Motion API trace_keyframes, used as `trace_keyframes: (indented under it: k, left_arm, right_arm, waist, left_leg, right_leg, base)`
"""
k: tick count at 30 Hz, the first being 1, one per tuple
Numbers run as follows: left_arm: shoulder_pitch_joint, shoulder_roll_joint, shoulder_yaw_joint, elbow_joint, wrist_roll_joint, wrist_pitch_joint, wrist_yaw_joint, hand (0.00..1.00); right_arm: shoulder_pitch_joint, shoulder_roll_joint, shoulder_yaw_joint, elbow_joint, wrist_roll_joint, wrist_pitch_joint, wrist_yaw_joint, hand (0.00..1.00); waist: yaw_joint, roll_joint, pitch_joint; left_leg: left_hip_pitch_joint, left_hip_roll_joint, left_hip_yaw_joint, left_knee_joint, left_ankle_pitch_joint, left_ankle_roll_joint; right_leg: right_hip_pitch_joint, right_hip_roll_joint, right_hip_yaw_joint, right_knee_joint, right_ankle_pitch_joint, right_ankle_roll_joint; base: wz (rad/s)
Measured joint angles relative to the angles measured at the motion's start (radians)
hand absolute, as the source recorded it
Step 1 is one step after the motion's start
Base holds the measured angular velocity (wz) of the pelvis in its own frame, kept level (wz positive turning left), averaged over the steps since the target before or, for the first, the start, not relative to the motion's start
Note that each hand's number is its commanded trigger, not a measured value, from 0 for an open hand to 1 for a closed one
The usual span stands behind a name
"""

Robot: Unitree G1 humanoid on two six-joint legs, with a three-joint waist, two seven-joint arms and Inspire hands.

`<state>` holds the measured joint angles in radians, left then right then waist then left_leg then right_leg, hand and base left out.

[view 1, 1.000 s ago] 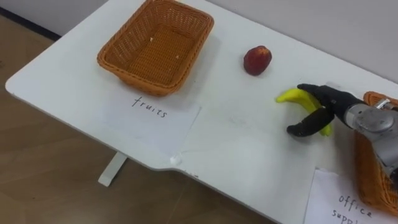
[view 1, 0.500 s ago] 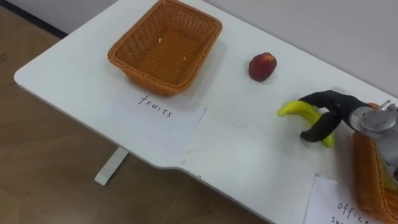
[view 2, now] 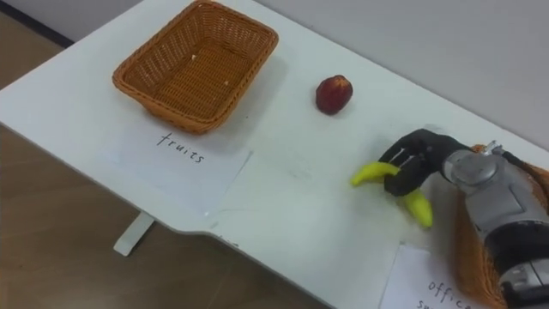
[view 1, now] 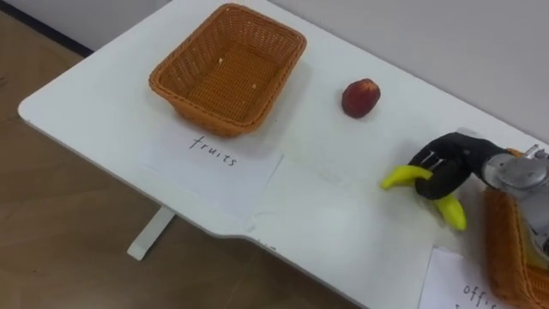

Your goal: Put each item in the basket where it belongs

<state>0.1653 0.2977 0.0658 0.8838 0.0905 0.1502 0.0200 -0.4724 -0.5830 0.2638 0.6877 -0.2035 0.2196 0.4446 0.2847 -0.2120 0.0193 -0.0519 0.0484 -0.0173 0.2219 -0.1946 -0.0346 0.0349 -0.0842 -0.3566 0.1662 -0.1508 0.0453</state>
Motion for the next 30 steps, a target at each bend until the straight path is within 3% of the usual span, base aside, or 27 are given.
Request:
trace_keyframes:
  k: [14,22,25,30]
  left_arm:
    - [0.023,-0.004,0.022,0.0,0.0,0.0,0.009,0.0]
    - [0.034,-0.05,0.052,0.003,-0.002,-0.008,0.011,0.0]
    - [0.054,-0.056,0.051,0.002,0.0,-0.008,0.009,0.0]
    - [0.067,-0.055,0.052,0.0,0.0,-0.007,0.008,0.0]
  right_arm:
    - [0.054,0.0,-0.006,-0.238,-0.031,0.001,0.094,1.0]
    - [0.054,0.0,-0.04,-0.366,-0.041,0.0,0.079,1.0]
    - [0.054,0.0,-0.047,-0.404,-0.042,0.0,0.069,1.0]
    - [0.054,0.001,-0.05,-0.447,-0.046,0.001,0.058,1.0]
  waist:
    - [-0.015,0.006,-0.0011]
    - [-0.013,0.015,-0.0016]
    - [-0.01,0.023,0.0006]
    - [-0.01,0.03,-0.0025]
  left_leg:
    - [0.01,0.0,0.007,-0.008,0.0,0.001]
    - [0.013,-0.004,0.004,-0.006,0.001,0.001]
    - [0.028,-0.004,0.004,-0.008,0.001,0.001]
    - [0.034,-0.004,0.006,-0.01,0.001,0.001]
  right_leg:
    - [0.002,-0.001,0.0,0.001,0.0,0.0]
    - [0.005,-0.003,0.025,0.001,0.0,0.0]
    - [0.02,-0.003,0.025,0.0,0.0,0.0]
    - [0.024,-0.004,0.023,0.001,0.0,0.001]
  base:
    - [-0.02]
    - [0.0]
    - [0.0]
    - [-0.01]
